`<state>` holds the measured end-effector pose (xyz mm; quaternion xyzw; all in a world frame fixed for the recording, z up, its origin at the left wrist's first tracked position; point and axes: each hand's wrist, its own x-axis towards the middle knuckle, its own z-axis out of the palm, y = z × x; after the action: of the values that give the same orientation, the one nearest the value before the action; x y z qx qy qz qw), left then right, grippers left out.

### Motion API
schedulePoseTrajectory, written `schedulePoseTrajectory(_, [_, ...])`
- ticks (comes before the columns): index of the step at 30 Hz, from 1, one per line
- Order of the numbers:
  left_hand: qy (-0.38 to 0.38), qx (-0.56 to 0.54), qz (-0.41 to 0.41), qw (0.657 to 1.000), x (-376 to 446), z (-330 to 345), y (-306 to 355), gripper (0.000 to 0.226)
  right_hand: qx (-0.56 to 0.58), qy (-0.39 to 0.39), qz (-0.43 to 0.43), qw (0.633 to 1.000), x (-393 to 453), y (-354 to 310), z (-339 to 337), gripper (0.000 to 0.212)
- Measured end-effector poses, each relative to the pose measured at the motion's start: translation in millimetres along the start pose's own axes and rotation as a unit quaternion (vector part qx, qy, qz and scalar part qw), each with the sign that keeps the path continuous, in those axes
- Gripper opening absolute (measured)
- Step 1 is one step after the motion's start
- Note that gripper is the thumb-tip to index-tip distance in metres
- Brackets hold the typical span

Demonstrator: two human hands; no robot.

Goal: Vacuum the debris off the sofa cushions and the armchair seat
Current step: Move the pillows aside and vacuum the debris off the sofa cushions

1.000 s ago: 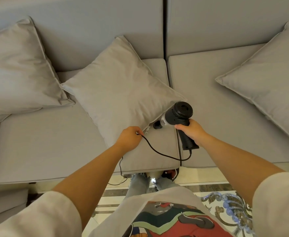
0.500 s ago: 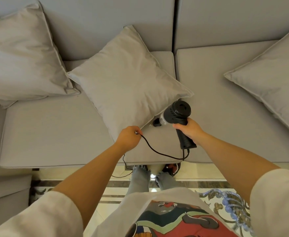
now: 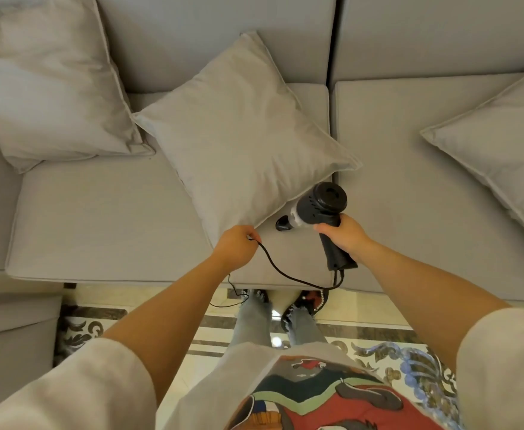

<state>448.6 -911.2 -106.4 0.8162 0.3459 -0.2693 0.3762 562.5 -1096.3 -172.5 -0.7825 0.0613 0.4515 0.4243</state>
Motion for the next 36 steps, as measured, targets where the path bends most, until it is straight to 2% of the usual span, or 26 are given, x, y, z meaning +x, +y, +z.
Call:
schedulePoseTrajectory(3, [-0.003,0.004,0.0,1.0,-4.1,-1.4,0.7,0.025,-0.022,-0.016,0.025,0.999,-3.3,-3.1,-8.0,0.024])
schedulePoseTrajectory(5, [-0.013,0.014,0.007,1.0,-5.8,-2.8,5.5,0.025,-0.009,0.005,0.039,0.999,-9.5,-2.5,-16.6,0.029])
schedulePoseTrajectory(11, [-0.046,0.032,0.047,0.997,-0.3,-10.3,37.5,0.026,0.154,0.156,0.07,0.973,-32.4,-4.9,-58.0,0.039])
schedulePoseTrajectory(15, [-0.118,0.033,0.074,0.99,11.1,-15.2,67.7,0.014,0.225,0.244,0.049,0.942,-51.2,-17.0,-91.4,0.03])
schedulePoseTrajectory(19, [-0.152,0.064,0.1,0.981,30.8,-20.0,97.5,0.021,0.289,0.277,0.025,0.916,-67.6,-28.2,-113.3,0.021])
schedulePoseTrajectory(22, [-0.152,0.123,0.128,0.972,50.7,-22.9,120.3,0.017,0.313,0.281,0.007,0.907,-74.1,-37.1,-114.0,0.014])
schedulePoseTrajectory(30, [-0.091,0.324,0.213,0.917,143.8,-5.4,165.6,0.041,0.359,0.312,0.005,0.88,-53.0,-42.0,-104.1,0.019])
schedulePoseTrajectory(33, [-0.052,0.412,0.241,0.877,178.1,8.3,169.6,0.057,0.349,0.305,0.008,0.886,-44.5,-33.4,-104.6,0.02])
schedulePoseTrajectory(36, [-0.053,0.499,0.232,0.833,211.5,20.8,162.3,0.072,0.343,0.301,0.018,0.89,-31.2,-24.8,-105.8,0.02])
